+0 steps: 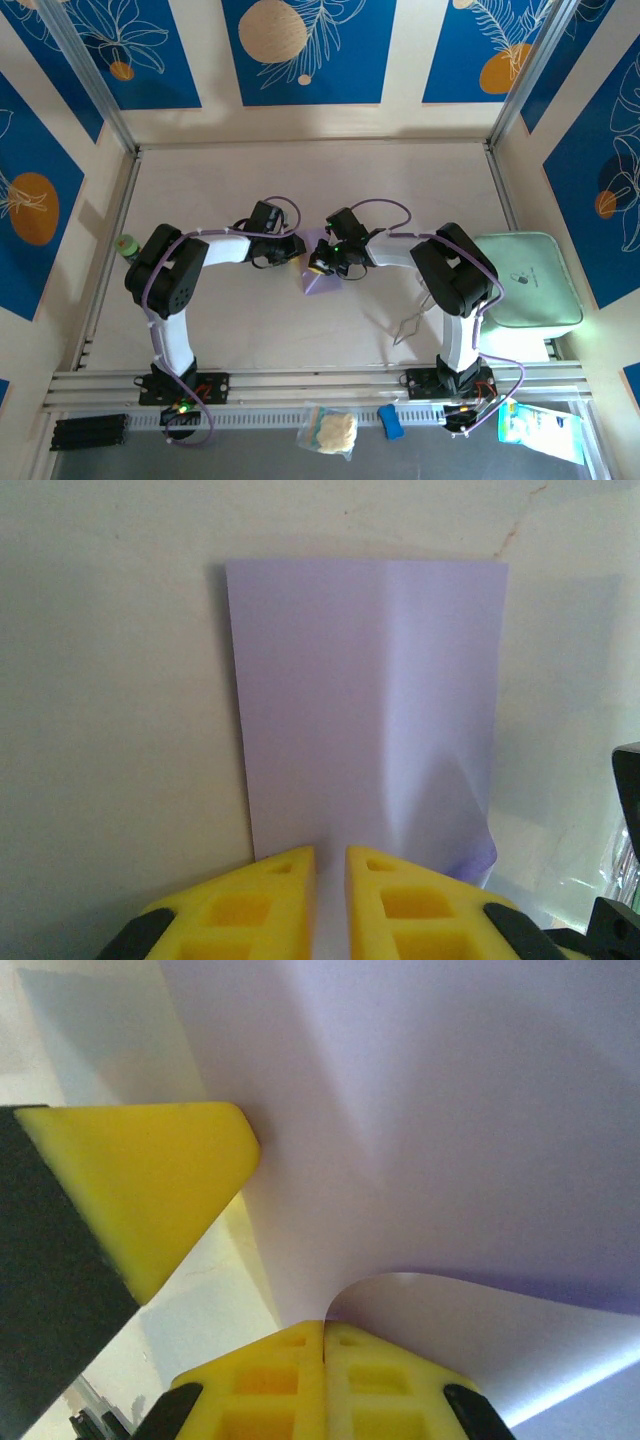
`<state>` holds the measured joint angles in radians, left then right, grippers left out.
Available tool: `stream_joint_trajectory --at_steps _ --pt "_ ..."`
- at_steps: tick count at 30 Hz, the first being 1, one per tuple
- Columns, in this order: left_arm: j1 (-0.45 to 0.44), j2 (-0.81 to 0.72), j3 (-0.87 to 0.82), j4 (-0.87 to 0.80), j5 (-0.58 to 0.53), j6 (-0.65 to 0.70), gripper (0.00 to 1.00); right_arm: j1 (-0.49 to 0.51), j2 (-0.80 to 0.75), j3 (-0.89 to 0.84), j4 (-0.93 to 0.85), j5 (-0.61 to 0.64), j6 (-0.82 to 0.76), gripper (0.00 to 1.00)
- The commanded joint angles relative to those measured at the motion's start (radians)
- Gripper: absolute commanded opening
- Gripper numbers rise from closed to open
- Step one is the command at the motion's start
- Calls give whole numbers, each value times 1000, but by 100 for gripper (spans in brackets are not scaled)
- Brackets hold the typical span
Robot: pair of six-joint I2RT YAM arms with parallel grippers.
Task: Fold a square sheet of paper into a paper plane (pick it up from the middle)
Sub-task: Fold the triangle a second time at the center of the table.
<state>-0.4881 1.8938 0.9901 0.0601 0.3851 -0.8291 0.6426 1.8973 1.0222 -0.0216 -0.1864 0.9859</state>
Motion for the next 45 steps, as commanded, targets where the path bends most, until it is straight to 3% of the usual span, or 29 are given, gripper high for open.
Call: stream_joint_trajectory --at_steps 1,23,35,40,45 --pt "4 29 -21 -39 6 6 18 8 22 23 -18 -5 -18 0" --pt "8 -5 8 -71 16 1 19 6 50 30 -62 5 -26 1" --pt "136 -191 -36 -108 -88 -67 29 2 75 34 -70 -16 -2 31" --pt "143 -256 -78 -124 -84 -54 31 1 73 33 -70 -16 0 39" --pt "127 -290 -118 -108 -27 -60 31 0 75 32 -76 -11 -1 40"
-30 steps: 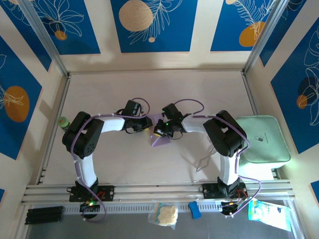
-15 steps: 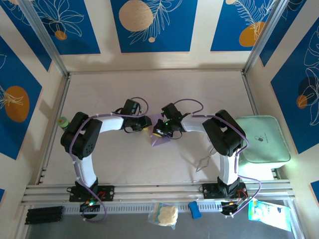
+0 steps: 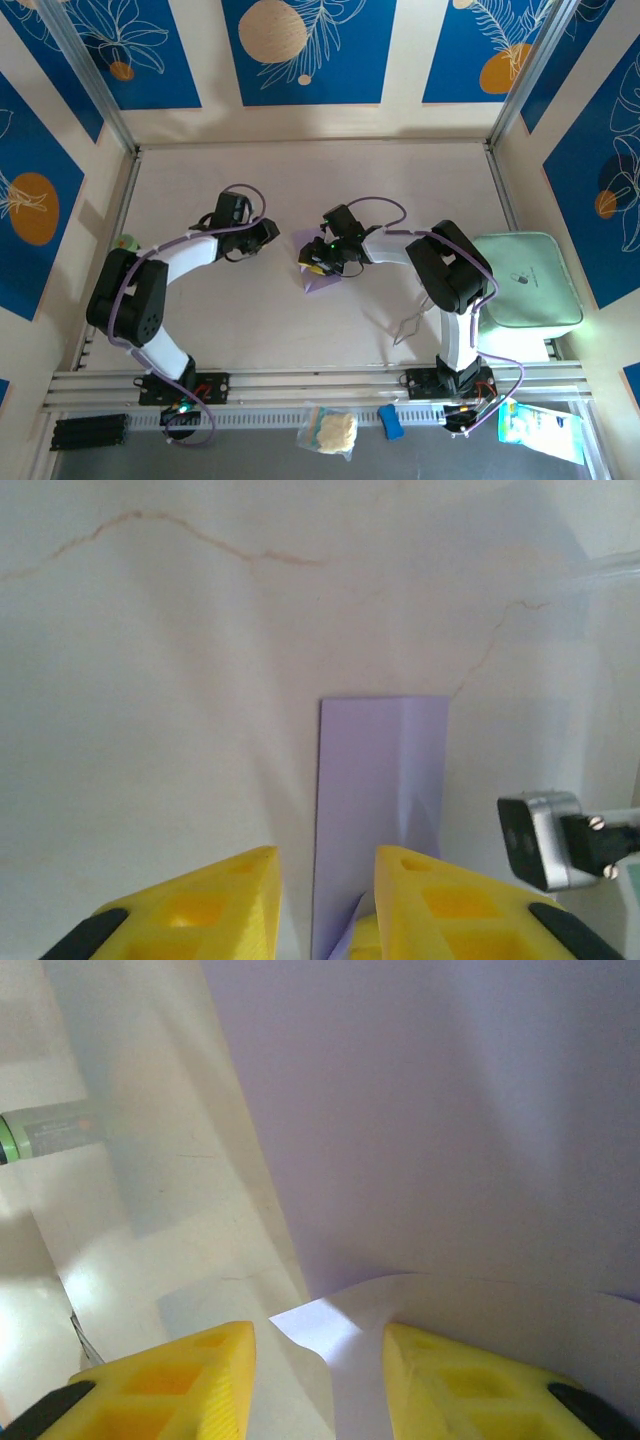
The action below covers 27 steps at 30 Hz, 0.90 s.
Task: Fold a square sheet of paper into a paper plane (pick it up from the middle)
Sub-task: Fold the triangle a second time at the center of the table.
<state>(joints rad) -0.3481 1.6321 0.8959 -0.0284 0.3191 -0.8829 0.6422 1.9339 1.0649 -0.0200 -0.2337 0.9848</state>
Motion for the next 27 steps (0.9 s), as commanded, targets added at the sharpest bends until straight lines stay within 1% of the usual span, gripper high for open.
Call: stream_joint_trajectory --at_steps 1,3,8,10,13,17,23,27 --pt "-22 -29 -28 -15 52 -11 31 -1 38 -11 -79 38 0 40" --pt "-42 -31 -38 -6 71 -16 28 -1 38 -11 -85 42 -1 37" --pt "-103 -20 -48 5 89 -26 19 -1 41 -8 -116 60 -4 17" --pt "-123 -9 -48 11 89 -31 17 -2 43 -5 -128 63 -7 12" --pt "-152 16 -38 27 101 -38 14 -1 46 -7 -134 63 -7 9" --pt "-184 53 -14 20 96 -38 12 -1 46 -6 -138 63 -7 7" --pt "-205 109 16 -5 80 -27 8 -2 43 -3 -141 60 -11 4" --pt "-212 138 34 -7 75 -23 8 -3 41 -4 -140 59 -12 3"
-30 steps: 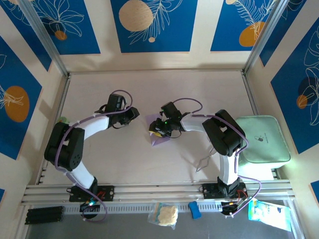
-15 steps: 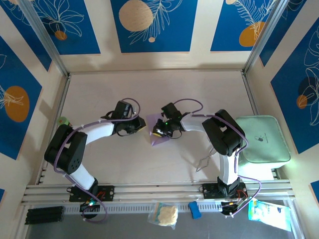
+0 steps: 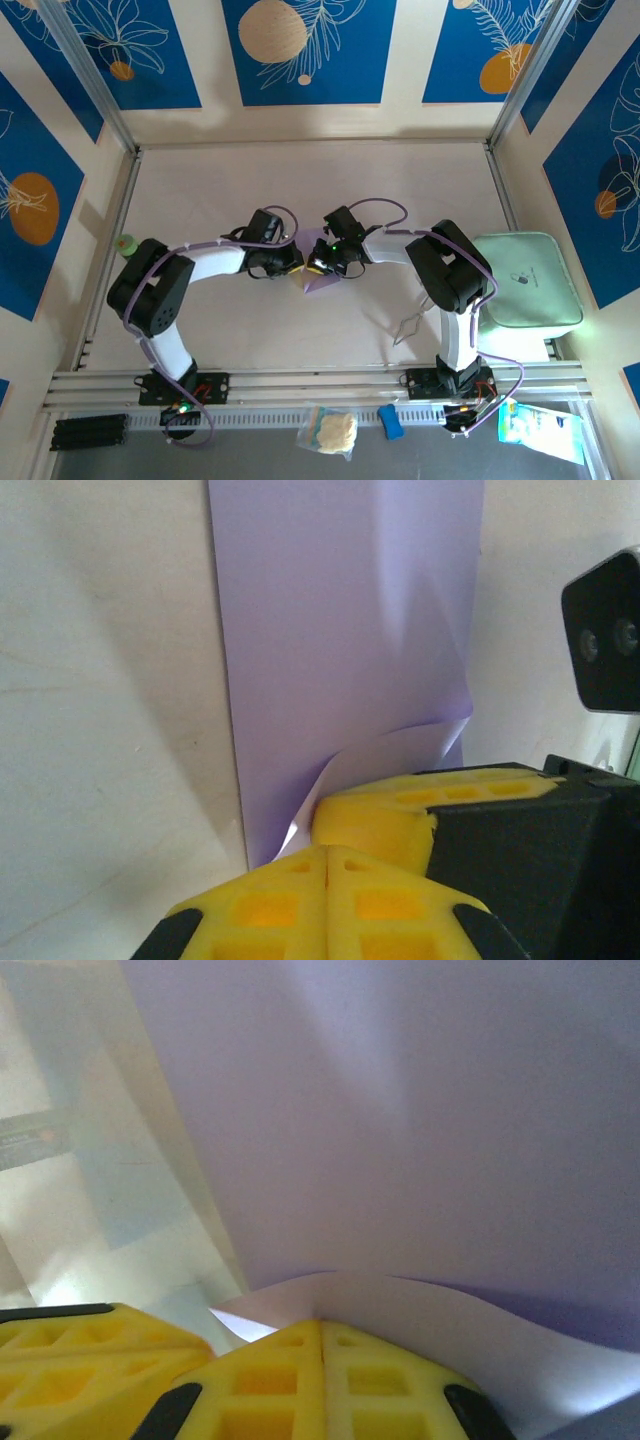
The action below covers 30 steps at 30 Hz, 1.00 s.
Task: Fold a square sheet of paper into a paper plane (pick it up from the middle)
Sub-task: Fold the triangle a second time at the center of the table.
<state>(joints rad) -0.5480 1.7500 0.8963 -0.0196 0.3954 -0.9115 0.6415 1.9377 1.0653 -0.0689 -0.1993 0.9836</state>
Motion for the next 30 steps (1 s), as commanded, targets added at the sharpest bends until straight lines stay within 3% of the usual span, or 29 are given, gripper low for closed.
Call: stream_joint_trajectory --at_steps 1,20,30 --pt "-12 26 38 -21 -5 8 8 -2 37 -5 -91 23 -10 3" --pt "-12 89 71 -104 -81 42 4 -12 -69 -28 1 -41 -54 4" --pt "-12 91 69 -109 -78 48 4 -37 -80 -68 -12 11 -125 6"
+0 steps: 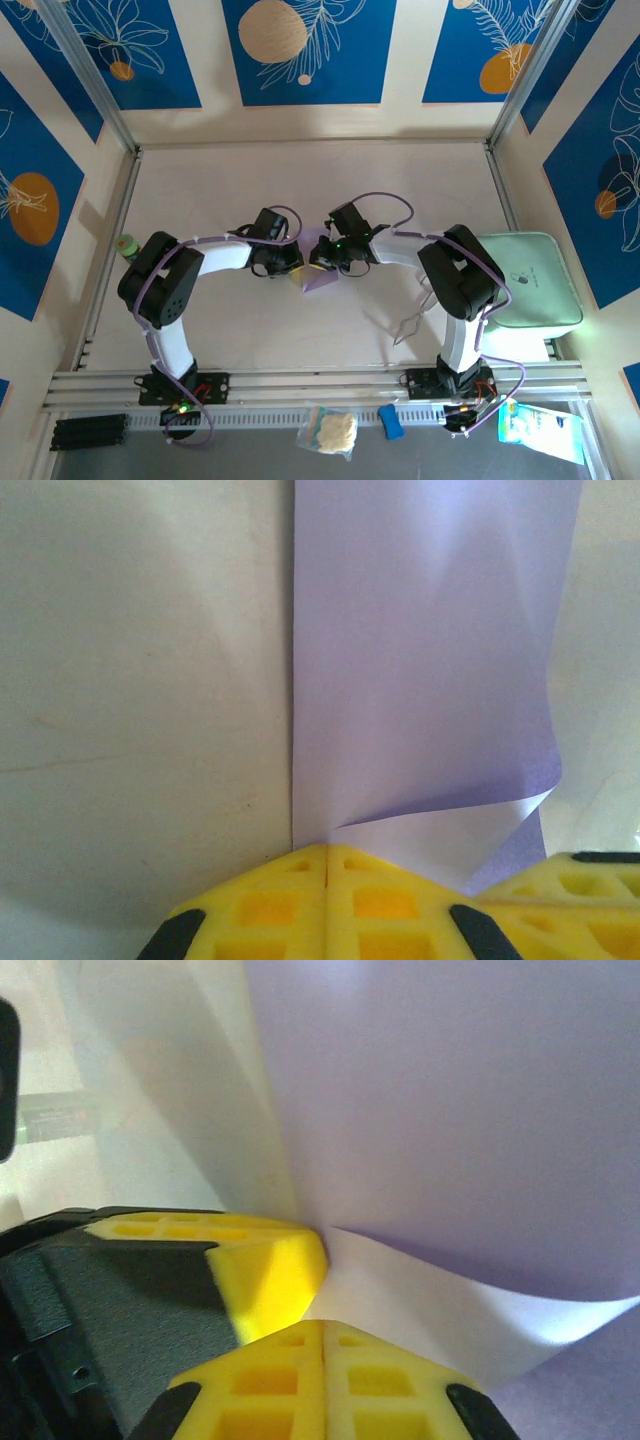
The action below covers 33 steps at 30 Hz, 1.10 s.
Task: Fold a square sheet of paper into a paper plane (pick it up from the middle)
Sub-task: Fold the triangle a second time at the center of the table.
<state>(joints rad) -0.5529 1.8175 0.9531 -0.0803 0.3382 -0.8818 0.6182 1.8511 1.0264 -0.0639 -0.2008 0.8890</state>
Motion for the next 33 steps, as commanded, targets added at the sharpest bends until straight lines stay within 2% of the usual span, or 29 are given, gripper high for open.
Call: stream_joint_trajectory --at_steps 1,11,18,23,33 --pt "-7 23 13 -47 -19 18 4 -16 10 -32 -13 12 -30 6" --pt "-7 13 25 -45 -1 27 5 -34 45 -66 -35 84 -4 6" --pt "-13 -71 34 -7 52 28 12 -35 71 -89 -54 114 7 5" --pt "-46 -127 -1 -31 48 16 16 -34 77 -90 -63 126 11 5" --pt "-115 -140 -66 -26 61 -42 15 -35 90 -92 -74 125 17 5"
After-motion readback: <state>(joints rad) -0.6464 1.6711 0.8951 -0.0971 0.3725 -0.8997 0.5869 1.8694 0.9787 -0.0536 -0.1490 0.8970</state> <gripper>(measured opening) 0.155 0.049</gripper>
